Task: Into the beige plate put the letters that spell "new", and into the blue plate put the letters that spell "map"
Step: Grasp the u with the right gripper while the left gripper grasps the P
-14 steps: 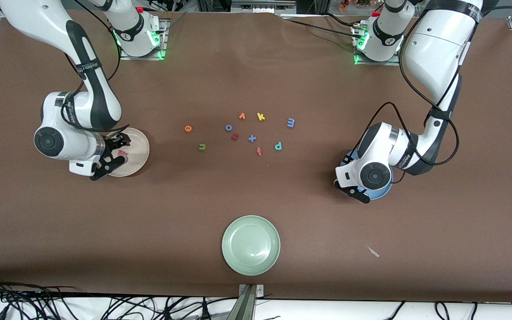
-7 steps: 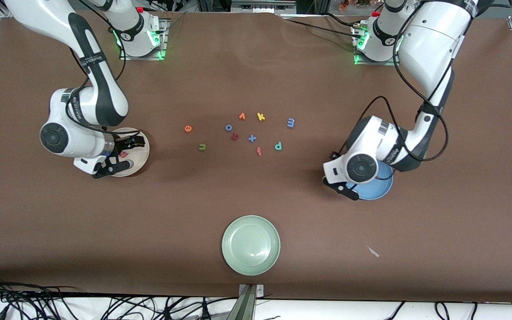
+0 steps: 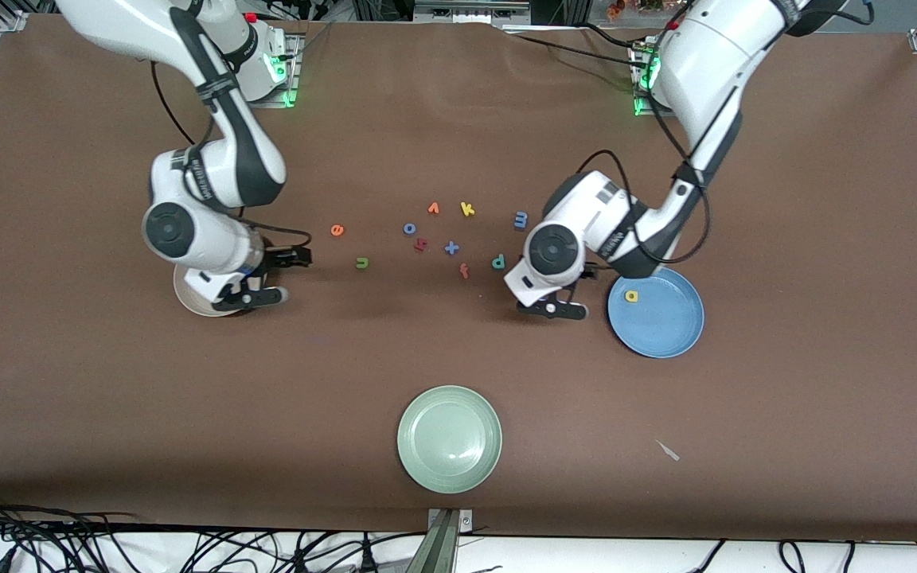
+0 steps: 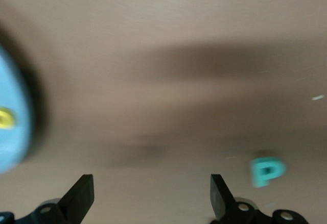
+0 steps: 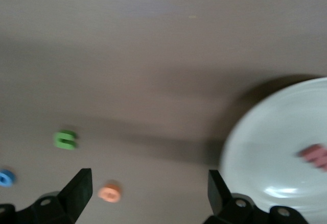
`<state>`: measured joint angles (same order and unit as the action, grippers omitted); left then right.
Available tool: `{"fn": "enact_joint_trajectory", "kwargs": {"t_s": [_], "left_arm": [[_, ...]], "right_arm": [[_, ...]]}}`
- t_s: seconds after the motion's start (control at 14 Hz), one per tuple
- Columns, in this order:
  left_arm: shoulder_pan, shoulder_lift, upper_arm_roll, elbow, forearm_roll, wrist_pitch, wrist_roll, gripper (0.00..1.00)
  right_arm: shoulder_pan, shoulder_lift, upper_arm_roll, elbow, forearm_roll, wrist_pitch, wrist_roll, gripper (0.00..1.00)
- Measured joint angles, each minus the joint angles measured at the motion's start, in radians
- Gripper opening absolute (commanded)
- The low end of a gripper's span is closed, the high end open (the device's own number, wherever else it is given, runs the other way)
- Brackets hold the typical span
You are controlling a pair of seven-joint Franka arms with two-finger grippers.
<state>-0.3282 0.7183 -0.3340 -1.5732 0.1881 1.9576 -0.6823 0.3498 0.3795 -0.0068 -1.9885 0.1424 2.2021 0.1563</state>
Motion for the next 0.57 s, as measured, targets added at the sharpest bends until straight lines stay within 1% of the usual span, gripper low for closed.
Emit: {"fn": "enact_joint_trajectory", "kwargs": {"t_s": [0.14, 0.28, 0.36, 0.43, 0.57], "left_arm": [[-0.044, 0.031, -0.001, -0.002, -0.039, 0.088, -0.110, 1.00], [-0.073, 0.058, -0.001, -0.003, -0.043, 0.135, -0.177, 1.00], [-0.079, 0.067, -0.001, -0.003, -0.043, 0.143, -0.190, 0.98], [-0.080, 0.073, -0.001, -0.003, -0.044, 0.145, -0.198, 0.87], [-0.081, 0.084, -0.001, -0.003, -0.048, 0.157, -0.202, 0.86]], "right_arm": [[0.064, 0.004, 0.001, -0.002, 0.000, 0.034, 0.108, 1.00], [0.091, 0.017, 0.001, -0.006, 0.000, 0.078, 0.182, 1.00], [0.101, 0.029, 0.001, -0.008, 0.000, 0.106, 0.215, 1.00], [0.114, 0.045, 0.001, -0.009, -0.001, 0.136, 0.248, 1.00], [0.144, 0.083, 0.001, -0.009, -0.002, 0.192, 0.284, 1.00]]}}
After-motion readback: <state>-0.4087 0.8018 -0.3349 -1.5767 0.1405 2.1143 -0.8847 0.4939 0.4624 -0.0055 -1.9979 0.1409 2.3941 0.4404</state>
